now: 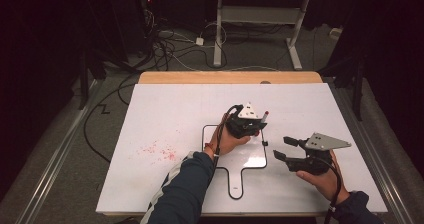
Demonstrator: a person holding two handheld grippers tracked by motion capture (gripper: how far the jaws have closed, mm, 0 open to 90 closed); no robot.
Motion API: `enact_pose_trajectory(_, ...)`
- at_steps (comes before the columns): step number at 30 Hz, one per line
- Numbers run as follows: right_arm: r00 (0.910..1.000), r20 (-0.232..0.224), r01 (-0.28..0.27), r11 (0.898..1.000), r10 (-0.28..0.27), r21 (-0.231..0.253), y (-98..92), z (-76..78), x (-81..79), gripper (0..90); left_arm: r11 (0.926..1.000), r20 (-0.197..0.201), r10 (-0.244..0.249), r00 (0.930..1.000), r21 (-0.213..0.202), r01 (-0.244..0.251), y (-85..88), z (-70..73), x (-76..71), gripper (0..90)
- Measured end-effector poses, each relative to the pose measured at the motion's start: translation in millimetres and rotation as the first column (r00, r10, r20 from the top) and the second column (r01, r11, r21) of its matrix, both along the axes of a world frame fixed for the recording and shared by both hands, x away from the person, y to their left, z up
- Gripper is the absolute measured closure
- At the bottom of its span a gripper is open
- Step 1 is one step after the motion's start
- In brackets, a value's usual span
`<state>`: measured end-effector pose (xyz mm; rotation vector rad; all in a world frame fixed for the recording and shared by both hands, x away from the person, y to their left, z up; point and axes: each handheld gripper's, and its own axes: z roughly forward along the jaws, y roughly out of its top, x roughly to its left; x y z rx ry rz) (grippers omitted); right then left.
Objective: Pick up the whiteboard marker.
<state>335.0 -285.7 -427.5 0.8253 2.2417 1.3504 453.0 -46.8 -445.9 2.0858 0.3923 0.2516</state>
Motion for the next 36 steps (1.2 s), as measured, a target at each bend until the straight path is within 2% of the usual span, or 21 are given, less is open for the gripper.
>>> enact_pose_trajectory(5, 0.9986, 0.018, 0.049, 0.999, -0.049, -0.006, -2.3, 0.5, -1.8, 25.9, 0.9998, -0.001, 0.014, 0.9999, 0.012, -0.014, 0.7, -7.2, 2.6, 78.7)
enact_pose_trajectory(8, 0.9965, 0.053, 0.066, 0.997, -0.065, -0.025, 0.0, 1.7, -3.7, 22.6, 0.9999, 0.006, 0.015, 0.9999, 0.008, -0.015, 0.8, -8.0, 2.0, 78.7)
enact_pose_trajectory(12, 0.9952, 0.074, 0.068, 0.997, -0.065, -0.044, 2.2, 2.5, -5.5, 23.5, 0.9998, 0.018, 0.004, 0.9998, 0.021, -0.004, 2.9, -8.1, 0.7, 78.8)
enact_pose_trajectory(16, 0.9948, 0.079, 0.069, 0.996, -0.065, -0.056, 3.0, 2.9, -6.3, 24.3, 0.9998, 0.011, -0.001, 0.9999, 0.021, 0.001, 9.8, -8.4, 1.8, 78.9)
enact_pose_trajectory(22, 0.9942, 0.092, 0.062, 0.995, -0.055, -0.072, 4.6, 3.0, -7.7, 24.6, 0.9999, 0.007, 0.013, 0.9999, -0.004, -0.013, 24.5, -11.2, 1.9, 78.9)
enact_pose_trajectory(30, 0.9947, 0.087, 0.061, 0.995, -0.054, -0.077, 6.6, 2.5, -7.6, 25.2, 0.9996, -0.001, 0.024, 0.9997, -0.016, -0.024, 41.1, -13.2, -0.6, 79.0)
enact_pose_trajectory(36, 0.9944, 0.089, 0.064, 0.995, -0.057, -0.083, 7.2, 2.4, -7.2, 25.2, 0.9995, 0.015, 0.031, 0.9994, -0.009, -0.031, 52.9, -13.6, -2.9, 79.0)
